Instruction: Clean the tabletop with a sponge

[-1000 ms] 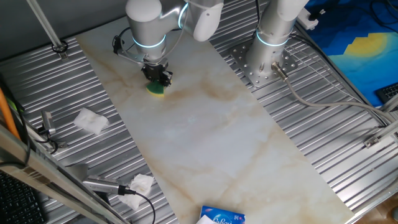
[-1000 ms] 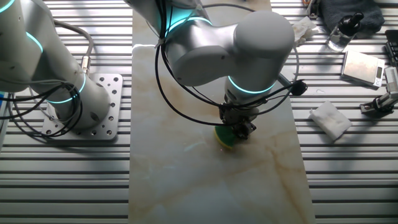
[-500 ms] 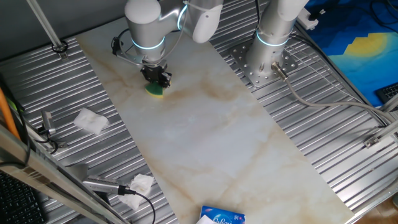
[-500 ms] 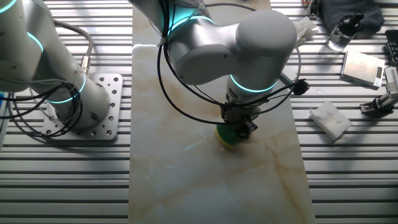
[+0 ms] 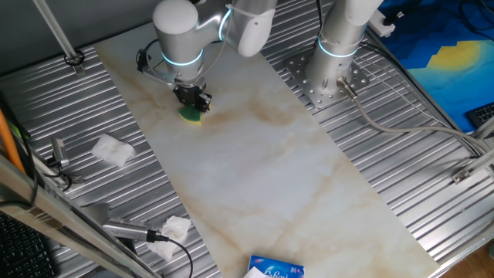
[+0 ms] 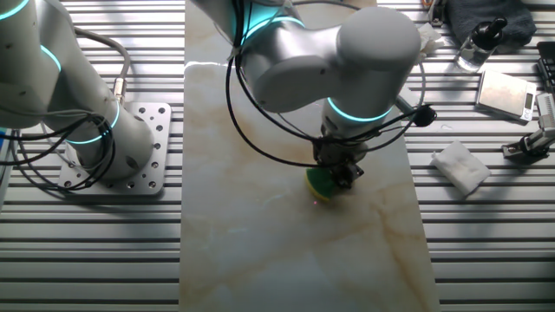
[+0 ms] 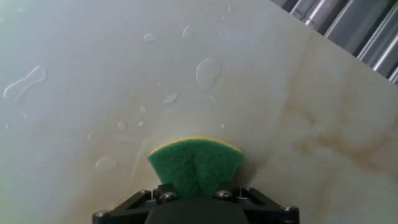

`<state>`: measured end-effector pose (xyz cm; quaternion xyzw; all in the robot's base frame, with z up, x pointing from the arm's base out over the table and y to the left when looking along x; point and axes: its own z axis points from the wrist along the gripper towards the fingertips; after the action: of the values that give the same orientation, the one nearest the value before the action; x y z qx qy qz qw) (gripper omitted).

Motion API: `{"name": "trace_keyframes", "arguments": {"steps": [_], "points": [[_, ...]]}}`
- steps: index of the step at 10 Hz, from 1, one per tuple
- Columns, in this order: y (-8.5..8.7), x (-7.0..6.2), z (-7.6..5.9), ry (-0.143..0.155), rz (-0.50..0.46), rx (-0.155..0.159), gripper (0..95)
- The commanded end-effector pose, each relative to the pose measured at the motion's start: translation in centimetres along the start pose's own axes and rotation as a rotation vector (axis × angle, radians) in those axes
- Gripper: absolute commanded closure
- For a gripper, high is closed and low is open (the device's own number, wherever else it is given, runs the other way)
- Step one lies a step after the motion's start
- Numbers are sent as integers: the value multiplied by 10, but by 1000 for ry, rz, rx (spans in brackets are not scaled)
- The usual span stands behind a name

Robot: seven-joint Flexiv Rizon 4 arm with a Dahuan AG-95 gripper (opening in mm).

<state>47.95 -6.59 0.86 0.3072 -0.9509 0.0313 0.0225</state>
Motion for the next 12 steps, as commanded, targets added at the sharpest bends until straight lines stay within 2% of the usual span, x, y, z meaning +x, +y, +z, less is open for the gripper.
{"name": "trace_keyframes", "arguments": {"steps": [1, 4, 7, 9, 11, 12], "points": [[-3, -6, -3, 4, -2, 2, 570], [-1, -22, 0, 0, 17, 3, 570], [5, -48, -5, 24, 33, 25, 570], [14, -61, -4, 26, 58, 24, 570], [25, -63, -6, 41, 71, 36, 570], [32, -58, -8, 46, 69, 43, 570]]}}
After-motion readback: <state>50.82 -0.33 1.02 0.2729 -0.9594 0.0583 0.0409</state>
